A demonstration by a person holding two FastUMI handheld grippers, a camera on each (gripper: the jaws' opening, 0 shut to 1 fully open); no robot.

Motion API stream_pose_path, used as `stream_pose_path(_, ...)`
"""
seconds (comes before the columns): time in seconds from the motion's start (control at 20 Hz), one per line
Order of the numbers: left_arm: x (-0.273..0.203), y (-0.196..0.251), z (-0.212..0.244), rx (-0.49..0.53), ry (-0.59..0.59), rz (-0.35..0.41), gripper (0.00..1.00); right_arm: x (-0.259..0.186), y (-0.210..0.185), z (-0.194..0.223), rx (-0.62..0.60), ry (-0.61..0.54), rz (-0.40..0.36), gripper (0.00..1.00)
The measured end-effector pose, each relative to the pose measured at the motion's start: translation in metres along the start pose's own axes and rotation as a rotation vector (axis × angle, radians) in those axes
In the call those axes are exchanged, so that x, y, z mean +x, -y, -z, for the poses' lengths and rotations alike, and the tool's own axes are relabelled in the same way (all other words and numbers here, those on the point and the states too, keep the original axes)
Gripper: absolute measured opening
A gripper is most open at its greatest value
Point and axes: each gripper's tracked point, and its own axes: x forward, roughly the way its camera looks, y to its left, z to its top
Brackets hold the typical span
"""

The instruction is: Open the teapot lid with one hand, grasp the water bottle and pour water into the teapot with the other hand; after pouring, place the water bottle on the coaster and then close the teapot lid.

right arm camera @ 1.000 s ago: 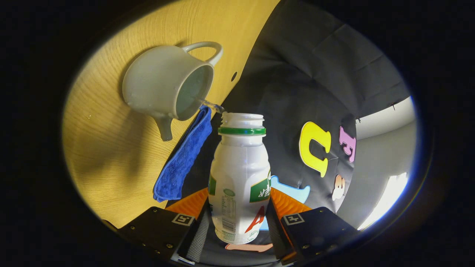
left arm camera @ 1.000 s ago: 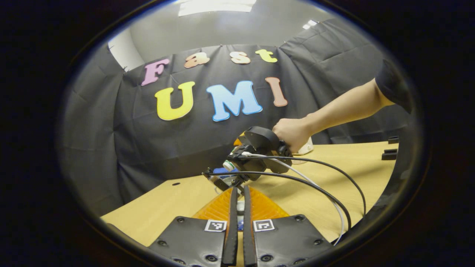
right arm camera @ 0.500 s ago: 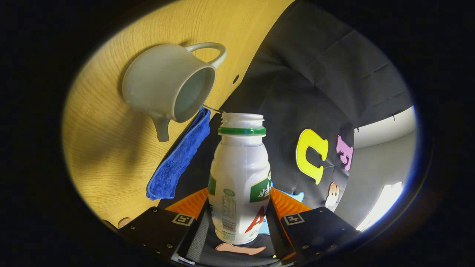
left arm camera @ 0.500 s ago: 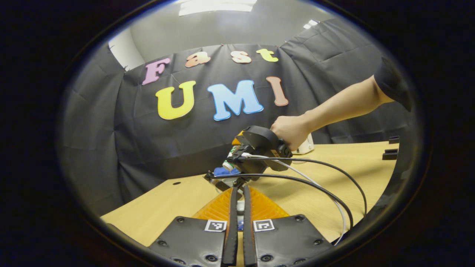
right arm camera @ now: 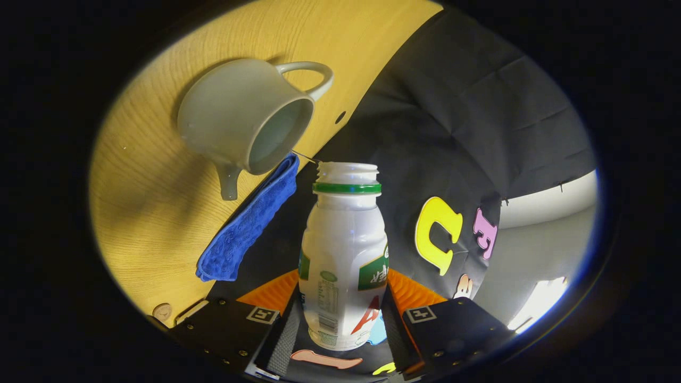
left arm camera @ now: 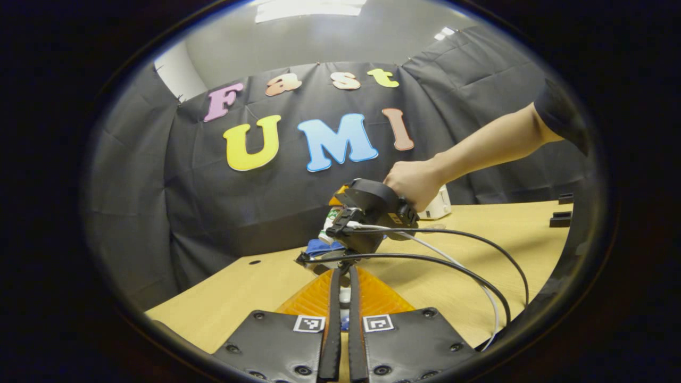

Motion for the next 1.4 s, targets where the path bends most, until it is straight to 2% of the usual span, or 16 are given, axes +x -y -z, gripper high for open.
stream_pose_path(0.2,0.001,0.001,0.001,0.005,-0.003,0.004,0.17,0.0,-0.001,-0.001,-0.017,0.004,-0.004,0.72)
stream_pose_path(0.25,0.0,0.001,0.0,0.006,-0.001,0.003,0.12,0.0,-0.002,-0.002,-0.021,0.006,-0.005,0.72)
stream_pose_path(0.3,0.0,0.001,0.001,0.006,-0.002,0.004,0.12,0.0,-0.004,-0.003,-0.023,0.008,-0.01,0.72)
stream_pose_path(0.35,0.0,0.0,0.0,0.006,-0.002,0.002,0.17,0.0,-0.006,-0.004,-0.026,0.012,-0.013,0.72)
stream_pose_path(0.4,0.001,0.0,0.001,0.006,-0.002,0.002,0.12,0.001,-0.006,-0.005,-0.032,0.016,-0.014,0.72)
stream_pose_path(0.45,0.001,0.0,0.0,0.007,-0.003,0.002,0.17,0.0,-0.007,-0.007,-0.037,0.019,-0.015,0.72)
stream_pose_path(0.7,0.001,0.001,0.002,0.005,-0.01,0.004,0.17,-0.001,-0.011,-0.007,-0.005,0.02,-0.022,0.72)
stream_pose_path(0.95,0.002,-0.001,0.005,-0.026,-0.015,0.004,0.17,-0.01,-0.034,-0.007,0.195,0.0,-0.109,0.71)
stream_pose_path(1.0,0.003,-0.001,0.007,-0.031,-0.02,0.004,0.12,-0.012,-0.039,-0.008,0.237,-0.006,-0.124,0.72)
stream_pose_path(1.05,0.004,-0.002,0.007,-0.036,-0.023,0.002,0.17,-0.013,-0.045,-0.008,0.28,-0.014,-0.143,0.72)
stream_pose_path(1.1,0.005,-0.003,0.009,-0.042,-0.026,0.001,0.17,-0.015,-0.052,-0.009,0.329,-0.024,-0.167,0.72)
stream_pose_path(1.2,0.006,-0.004,0.011,-0.063,-0.029,0.002,0.17,-0.02,-0.064,-0.011,0.446,-0.045,-0.217,0.72)
stream_pose_path(1.25,0.007,-0.005,0.011,-0.076,-0.033,0.002,0.12,-0.023,-0.069,-0.011,0.516,-0.053,-0.238,0.72)
stream_pose_path(1.3,0.01,-0.007,0.013,-0.092,-0.038,-0.001,0.17,-0.023,-0.071,-0.012,0.584,-0.064,-0.257,0.72)
stream_pose_path(1.4,0.015,-0.013,0.017,-0.13,-0.05,-0.004,0.17,-0.023,-0.071,-0.009,0.726,-0.088,-0.275,0.72)
